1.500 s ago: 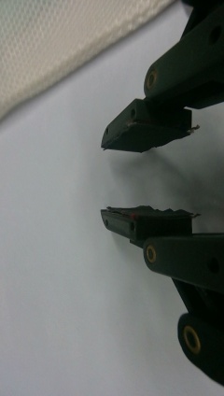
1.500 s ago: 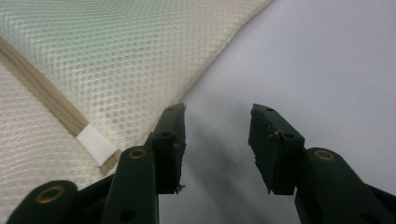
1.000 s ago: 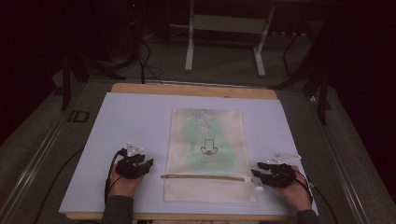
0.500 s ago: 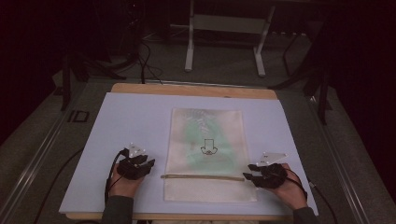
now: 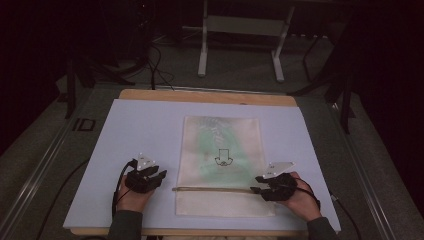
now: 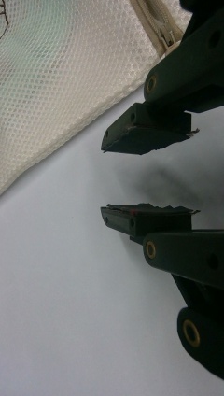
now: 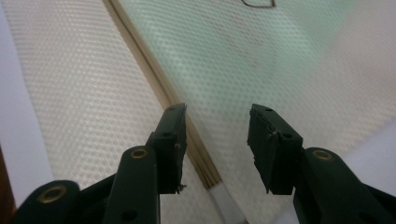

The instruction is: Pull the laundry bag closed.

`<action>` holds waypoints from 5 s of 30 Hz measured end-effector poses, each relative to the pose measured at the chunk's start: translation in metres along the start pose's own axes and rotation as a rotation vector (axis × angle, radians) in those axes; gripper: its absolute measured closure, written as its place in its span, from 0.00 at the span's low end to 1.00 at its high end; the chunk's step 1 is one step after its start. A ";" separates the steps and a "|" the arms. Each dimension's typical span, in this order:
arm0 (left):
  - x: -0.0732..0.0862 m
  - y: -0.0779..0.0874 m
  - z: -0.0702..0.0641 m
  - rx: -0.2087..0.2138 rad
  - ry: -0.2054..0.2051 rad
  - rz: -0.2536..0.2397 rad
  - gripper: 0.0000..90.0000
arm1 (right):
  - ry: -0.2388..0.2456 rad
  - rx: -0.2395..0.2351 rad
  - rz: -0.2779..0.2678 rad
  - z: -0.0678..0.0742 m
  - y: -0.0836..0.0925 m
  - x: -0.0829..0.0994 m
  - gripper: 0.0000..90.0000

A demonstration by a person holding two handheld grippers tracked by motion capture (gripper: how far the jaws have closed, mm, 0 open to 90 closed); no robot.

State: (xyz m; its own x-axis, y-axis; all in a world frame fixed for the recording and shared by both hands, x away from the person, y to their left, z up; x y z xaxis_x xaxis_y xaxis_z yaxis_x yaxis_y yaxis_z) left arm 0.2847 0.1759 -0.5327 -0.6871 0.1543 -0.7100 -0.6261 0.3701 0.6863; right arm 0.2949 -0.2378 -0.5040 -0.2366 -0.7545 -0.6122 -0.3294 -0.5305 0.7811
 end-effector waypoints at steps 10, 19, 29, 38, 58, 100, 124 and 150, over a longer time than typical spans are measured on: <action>0.000 0.000 0.000 -0.004 -0.004 -0.001 0.68 | 0.055 -0.042 0.006 0.007 -0.011 -0.018 0.63; 0.000 0.000 0.000 0.002 -0.006 -0.004 0.68 | 0.094 -0.072 -0.006 0.014 -0.020 -0.031 0.63; -0.001 -0.001 -0.003 0.014 -0.007 -0.009 0.68 | 0.130 -0.105 -0.023 0.022 -0.029 -0.048 0.64; -0.001 -0.001 -0.002 0.016 -0.003 -0.010 0.67 | 0.163 -0.131 -0.027 0.029 -0.039 -0.063 0.62; -0.001 -0.001 -0.002 0.012 -0.005 -0.009 0.66 | 0.214 -0.184 -0.033 0.042 -0.062 -0.092 0.65; -0.001 -0.001 -0.001 0.009 -0.011 -0.003 0.66 | 0.291 -0.257 -0.036 0.065 -0.112 -0.141 0.70; -0.001 -0.001 -0.001 0.008 -0.014 -0.003 0.66 | 0.300 -0.253 -0.041 0.081 -0.138 -0.165 0.81; -0.001 -0.001 -0.001 0.007 -0.011 -0.007 0.65 | 0.303 -0.240 0.017 0.086 -0.157 -0.176 0.90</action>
State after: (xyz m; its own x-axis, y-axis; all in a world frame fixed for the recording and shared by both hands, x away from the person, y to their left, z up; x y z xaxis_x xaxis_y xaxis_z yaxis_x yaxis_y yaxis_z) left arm 0.2853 0.1745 -0.5324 -0.6787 0.1612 -0.7166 -0.6286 0.3772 0.6802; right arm 0.3097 0.0120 -0.5293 0.0521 -0.8246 -0.5633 -0.0961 -0.5656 0.8191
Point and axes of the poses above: each handheld gripper's, and its own axes: y roughly backward along the jaws, x roughly out of its underside, z roughly to its left, the point moved 1 cm from there along -y, roughly forward along the jaws, and after that the axes turned 8 degrees about y, right-handed, at the moved point
